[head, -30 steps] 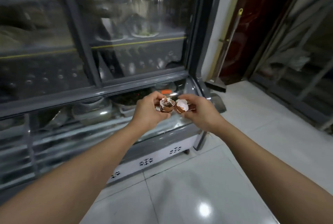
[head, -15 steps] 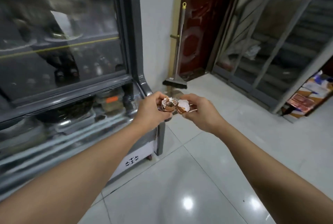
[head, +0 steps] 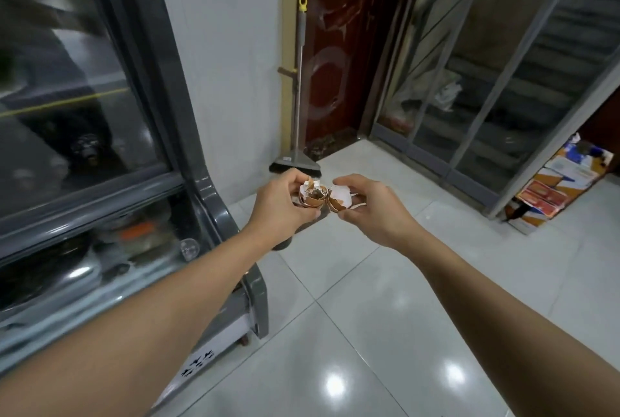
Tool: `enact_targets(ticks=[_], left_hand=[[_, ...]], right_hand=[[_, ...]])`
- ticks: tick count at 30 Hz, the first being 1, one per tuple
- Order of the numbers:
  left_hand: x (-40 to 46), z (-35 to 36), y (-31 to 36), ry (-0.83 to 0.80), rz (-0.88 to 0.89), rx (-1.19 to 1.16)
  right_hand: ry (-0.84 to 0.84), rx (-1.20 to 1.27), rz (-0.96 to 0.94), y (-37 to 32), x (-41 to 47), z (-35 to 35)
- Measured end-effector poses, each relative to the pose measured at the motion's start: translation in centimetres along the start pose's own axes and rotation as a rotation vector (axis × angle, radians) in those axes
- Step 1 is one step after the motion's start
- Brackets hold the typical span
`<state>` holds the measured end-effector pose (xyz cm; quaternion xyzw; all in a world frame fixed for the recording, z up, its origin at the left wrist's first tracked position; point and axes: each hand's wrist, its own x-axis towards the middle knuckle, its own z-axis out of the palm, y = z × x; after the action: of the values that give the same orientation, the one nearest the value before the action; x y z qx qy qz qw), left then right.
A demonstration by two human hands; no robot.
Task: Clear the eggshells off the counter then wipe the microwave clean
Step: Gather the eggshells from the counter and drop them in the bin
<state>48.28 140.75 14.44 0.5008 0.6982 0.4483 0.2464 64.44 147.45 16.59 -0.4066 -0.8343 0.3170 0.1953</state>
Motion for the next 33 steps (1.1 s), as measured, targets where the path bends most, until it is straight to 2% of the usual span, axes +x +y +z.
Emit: enact_targets(ticks=[11, 23, 33], left_hand=[[14.8, 3.3, -0.7, 0.050, -0.050, 0.011], [28.4, 9.9, -2.1, 0.343, -0.196, -0.028], [35.9, 11.3, -8.0, 0.485, -0.327, -0.058]], right_hand=[[-0.058, 0.056, -0.001, 6.2, 15.2, -2.6], [-0.288, 0.007, -0.226, 14.8, 33.2, -5.6], [-0.501, 0.095, -0.237, 18.2, 43.7, -1.4]])
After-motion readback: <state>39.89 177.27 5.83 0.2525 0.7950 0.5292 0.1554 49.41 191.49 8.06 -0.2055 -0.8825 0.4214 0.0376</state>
